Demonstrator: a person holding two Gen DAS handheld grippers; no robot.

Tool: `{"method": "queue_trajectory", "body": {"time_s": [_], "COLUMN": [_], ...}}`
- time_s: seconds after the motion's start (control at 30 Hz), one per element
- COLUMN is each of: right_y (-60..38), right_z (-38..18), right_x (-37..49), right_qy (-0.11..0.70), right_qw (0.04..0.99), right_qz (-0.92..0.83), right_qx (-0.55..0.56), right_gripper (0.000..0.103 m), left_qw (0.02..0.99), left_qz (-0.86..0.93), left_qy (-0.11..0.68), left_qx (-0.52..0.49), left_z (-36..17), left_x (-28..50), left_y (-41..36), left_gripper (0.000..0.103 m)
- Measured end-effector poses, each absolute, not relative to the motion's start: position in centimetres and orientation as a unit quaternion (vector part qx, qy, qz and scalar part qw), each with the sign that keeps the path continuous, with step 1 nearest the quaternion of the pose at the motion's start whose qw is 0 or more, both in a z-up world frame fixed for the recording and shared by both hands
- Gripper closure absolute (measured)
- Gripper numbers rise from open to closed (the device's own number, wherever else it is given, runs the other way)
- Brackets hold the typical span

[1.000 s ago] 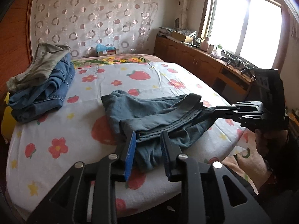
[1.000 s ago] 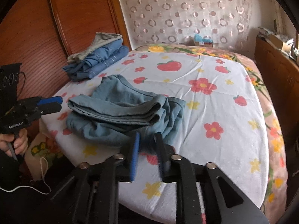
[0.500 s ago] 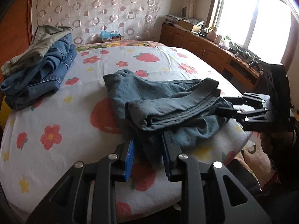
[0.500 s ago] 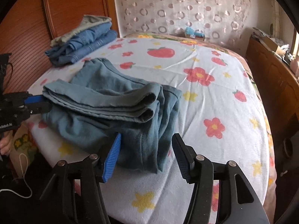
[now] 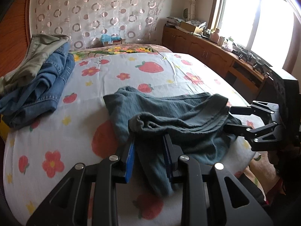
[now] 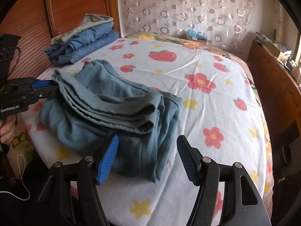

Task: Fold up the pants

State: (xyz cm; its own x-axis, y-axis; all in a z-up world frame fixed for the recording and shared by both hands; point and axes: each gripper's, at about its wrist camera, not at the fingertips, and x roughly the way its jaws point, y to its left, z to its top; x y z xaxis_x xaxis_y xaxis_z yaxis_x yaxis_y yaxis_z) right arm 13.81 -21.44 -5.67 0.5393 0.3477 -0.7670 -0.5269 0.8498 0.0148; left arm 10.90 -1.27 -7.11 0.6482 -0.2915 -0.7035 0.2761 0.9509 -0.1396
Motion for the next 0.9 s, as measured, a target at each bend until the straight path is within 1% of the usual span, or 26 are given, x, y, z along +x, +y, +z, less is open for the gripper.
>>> {"method": "queue_trajectory", "body": {"time_s": [0.23,0.33,0.4,0.43,0.47,0.5,0.53,0.57,0.6,0.7,0.73,0.9], "right_y": [-20.9,-20.6,-20.6,-20.6,-20.6,-20.5,-20.5,-20.5,-20.5,-20.5,-20.6,-21.2], "right_z": [-5.7,-5.7,-5.4,-5.2,-5.1,-4.9,-4.9,-4.8,-4.8,-4.2,-3.9,-3.5], "right_x": [15.5,16.3,16.8,17.2,17.4,17.8,18.0,18.3,18.5,18.6,18.5,19.1], "right_qy": [0.403,0.401,0.399,0.396,0.394,0.393,0.393,0.395,0.393,0.380,0.373,0.365], "right_qw": [0.862,0.858,0.857,0.857,0.858,0.858,0.857,0.855,0.856,0.863,0.868,0.886], "right_qz": [0.285,0.300,0.307,0.312,0.314,0.317,0.319,0.322,0.324,0.322,0.318,0.276], "right_qx": [-0.117,-0.118,-0.110,-0.104,-0.102,-0.099,-0.096,-0.093,-0.091,-0.082,-0.079,-0.071], "right_gripper": [0.038,0.049,0.060,0.062,0.067,0.081,0.087,0.090,0.094,0.096,0.097,0.097], "left_qw": [0.906,0.905,0.904,0.903,0.902,0.901,0.900,0.900,0.901,0.902,0.904,0.926], "left_qz": [-0.168,-0.172,-0.176,-0.180,-0.184,-0.189,-0.190,-0.190,-0.189,-0.192,-0.191,-0.167], "left_qy": [0.389,0.388,0.390,0.390,0.390,0.390,0.390,0.390,0.390,0.384,0.381,0.335], "left_qx": [-0.007,-0.008,-0.015,-0.020,-0.023,-0.028,-0.031,-0.031,-0.029,-0.028,-0.028,-0.050], "left_z": [-7.2,-7.3,-7.6,-7.6,-7.7,-7.7,-7.8,-7.9,-7.8,-7.8,-7.7,-5.6], "left_x": [12.1,12.8,13.4,13.5,13.7,13.8,13.9,13.9,13.9,13.6,13.5,12.8], "left_y": [-1.6,-1.6,-1.4,-1.3,-1.2,-1.1,-1.1,-1.1,-1.1,-1.0,-1.0,0.0], "left_gripper": [0.077,0.077,0.077,0.077,0.077,0.078,0.078,0.080,0.085,0.098,0.100,0.101]}}
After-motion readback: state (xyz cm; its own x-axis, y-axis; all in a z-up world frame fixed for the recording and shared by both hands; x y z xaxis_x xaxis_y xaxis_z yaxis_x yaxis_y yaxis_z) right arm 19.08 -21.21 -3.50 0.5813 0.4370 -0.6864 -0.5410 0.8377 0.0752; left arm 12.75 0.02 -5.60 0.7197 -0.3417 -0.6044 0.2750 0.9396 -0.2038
